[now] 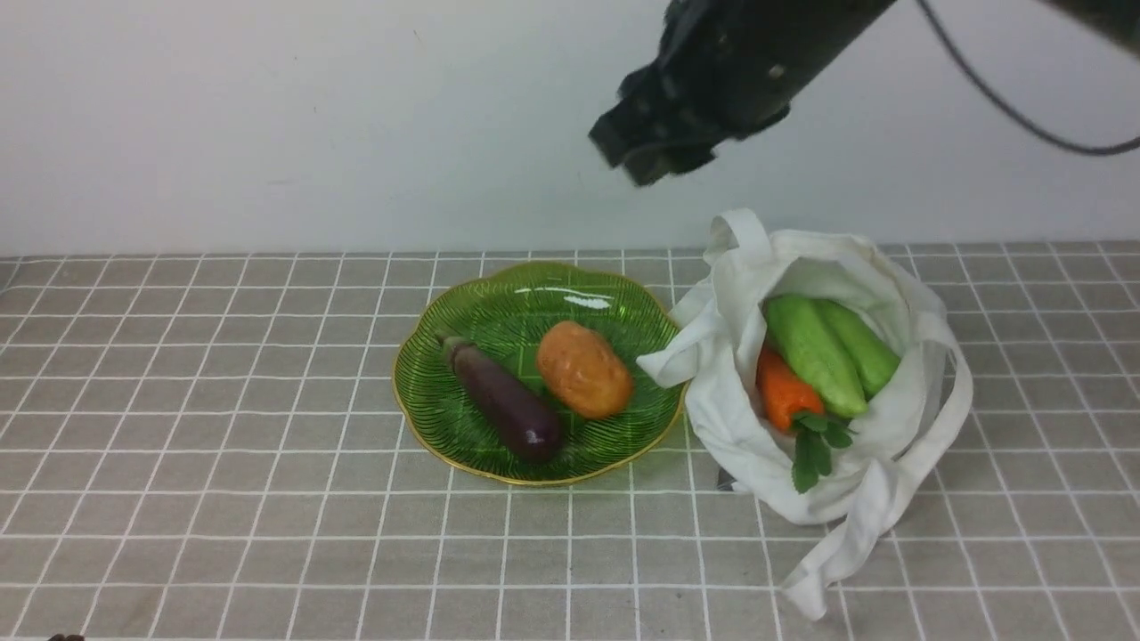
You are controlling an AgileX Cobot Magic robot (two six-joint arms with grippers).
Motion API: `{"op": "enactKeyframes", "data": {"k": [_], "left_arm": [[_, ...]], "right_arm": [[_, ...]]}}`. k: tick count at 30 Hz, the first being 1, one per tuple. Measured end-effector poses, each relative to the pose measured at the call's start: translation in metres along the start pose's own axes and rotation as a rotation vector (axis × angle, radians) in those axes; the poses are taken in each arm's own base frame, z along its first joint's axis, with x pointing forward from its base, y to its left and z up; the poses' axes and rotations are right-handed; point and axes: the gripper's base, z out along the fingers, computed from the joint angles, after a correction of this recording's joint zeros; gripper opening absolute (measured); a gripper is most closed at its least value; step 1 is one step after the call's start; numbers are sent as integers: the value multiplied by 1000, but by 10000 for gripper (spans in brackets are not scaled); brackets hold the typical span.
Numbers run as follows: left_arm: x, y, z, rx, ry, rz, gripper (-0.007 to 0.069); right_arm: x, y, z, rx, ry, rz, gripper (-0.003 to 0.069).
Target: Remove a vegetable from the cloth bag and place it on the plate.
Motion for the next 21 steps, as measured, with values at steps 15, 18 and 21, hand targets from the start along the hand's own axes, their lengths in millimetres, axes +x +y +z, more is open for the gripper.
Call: {"op": "enactKeyframes", "data": {"k": [15, 18, 21], "left_arm": [[0, 0, 0, 0, 0, 0, -5], [0, 0, 0, 0, 0, 0, -5], [0, 0, 0, 0, 0, 0, -5]], "right_arm": [[184, -2, -166, 59, -336, 162, -15], [235, 6, -144, 27, -501, 147, -15], [270, 13, -123, 2, -630, 138, -15]]}}
